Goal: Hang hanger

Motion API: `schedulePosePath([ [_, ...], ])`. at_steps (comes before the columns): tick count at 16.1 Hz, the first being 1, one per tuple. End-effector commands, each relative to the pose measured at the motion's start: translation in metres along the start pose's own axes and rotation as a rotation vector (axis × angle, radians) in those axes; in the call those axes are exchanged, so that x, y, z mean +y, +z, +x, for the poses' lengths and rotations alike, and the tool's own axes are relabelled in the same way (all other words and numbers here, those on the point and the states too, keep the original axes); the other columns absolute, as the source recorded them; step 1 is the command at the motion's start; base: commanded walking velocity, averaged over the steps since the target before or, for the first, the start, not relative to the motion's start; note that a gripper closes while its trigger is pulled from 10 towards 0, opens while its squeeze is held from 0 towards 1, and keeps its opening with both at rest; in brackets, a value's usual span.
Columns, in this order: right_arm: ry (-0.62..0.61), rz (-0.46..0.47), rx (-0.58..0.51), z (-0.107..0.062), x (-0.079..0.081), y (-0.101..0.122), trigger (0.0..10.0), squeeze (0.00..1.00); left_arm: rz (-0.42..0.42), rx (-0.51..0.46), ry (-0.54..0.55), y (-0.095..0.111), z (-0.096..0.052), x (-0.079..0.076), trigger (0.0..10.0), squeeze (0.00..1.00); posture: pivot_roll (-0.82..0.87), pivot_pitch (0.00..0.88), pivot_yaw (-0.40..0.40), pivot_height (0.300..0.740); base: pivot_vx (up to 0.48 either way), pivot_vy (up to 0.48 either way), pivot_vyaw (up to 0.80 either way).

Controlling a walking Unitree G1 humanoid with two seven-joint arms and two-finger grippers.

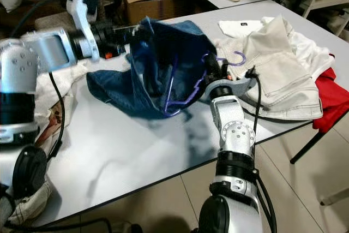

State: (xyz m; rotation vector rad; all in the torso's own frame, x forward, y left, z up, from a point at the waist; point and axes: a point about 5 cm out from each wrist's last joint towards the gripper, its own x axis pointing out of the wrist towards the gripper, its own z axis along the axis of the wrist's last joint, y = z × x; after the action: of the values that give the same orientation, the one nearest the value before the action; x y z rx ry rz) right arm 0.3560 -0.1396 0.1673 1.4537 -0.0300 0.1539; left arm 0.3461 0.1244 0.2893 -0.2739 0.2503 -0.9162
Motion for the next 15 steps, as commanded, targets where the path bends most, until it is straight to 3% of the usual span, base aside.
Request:
schedulePosePath([
  [1, 0.059, 0.113, -0.005, 0.011, 0.018, -0.022, 10.0, 0.0, 0.038, 0.012, -0.021, 0.003, -0.006, -0.004, 0.0, 0.0, -0.07, 0.0, 0.053, 0.74, 0.0, 0.0, 0.0],
  [4, 0.058, 0.16, -0.056, 0.017, 0.017, -0.02, 10.0, 0.0, 0.065, 0.118, -0.044, -0.017, -0.013, -0.008, 0.0, 0.0, -0.04, 0.0, 0.053, 0.74, 0.0, 0.0, 0.0],
  [5, 0.053, 0.167, -0.072, 0.021, 0.014, -0.025, 10.0, 0.0, 0.005, 0.138, -0.128, -0.026, -0.008, -0.025, 0.0, 0.0, -0.02, 0.0, 0.057, 0.74, 0.0, 0.0, 0.0],
  [7, 0.042, 0.158, -0.077, 0.023, 0.011, -0.03, 10.0, 0.0, -0.026, 0.133, -0.188, -0.028, -0.003, -0.038, 0.0, 0.0, -0.01, 0.0, 0.06, 0.74, 0.0, 0.0, 0.0],
  [8, 0.033, 0.139, -0.08, 0.024, 0.01, -0.032, 10.0, 0.0, -0.055, 0.107, -0.205, -0.026, 0.002, -0.043, 0.0, 0.0, 0.0, 0.0, 0.061, 0.74, 0.0, 0.0, 0.0],
  [10, -0.035, -0.031, -0.038, 0.026, 0.001, -0.052, 10.0, 0.0, -0.23, -0.074, -0.266, -0.003, 0.033, -0.061, 0.0, 0.0, -0.01, 0.0, 0.07, 0.74, 0.0, 0.0, 0.0],
  [12, -0.068, -0.183, 0.048, 0.025, -0.003, -0.071, 10.0, 0.0, -0.347, -0.163, -0.291, 0.014, 0.045, -0.067, 0.0, 0.0, -0.02, 0.0, 0.077, 0.74, 0.0, 0.0, 0.0],
  [15, -0.087, -0.212, 0.089, 0.025, -0.003, -0.082, 10.0, 0.0, -0.412, -0.207, -0.277, 0.022, 0.049, -0.067, 0.0, 0.0, -0.04, 0.0, 0.087, 0.74, 0.0, 0.0, 0.0],
])
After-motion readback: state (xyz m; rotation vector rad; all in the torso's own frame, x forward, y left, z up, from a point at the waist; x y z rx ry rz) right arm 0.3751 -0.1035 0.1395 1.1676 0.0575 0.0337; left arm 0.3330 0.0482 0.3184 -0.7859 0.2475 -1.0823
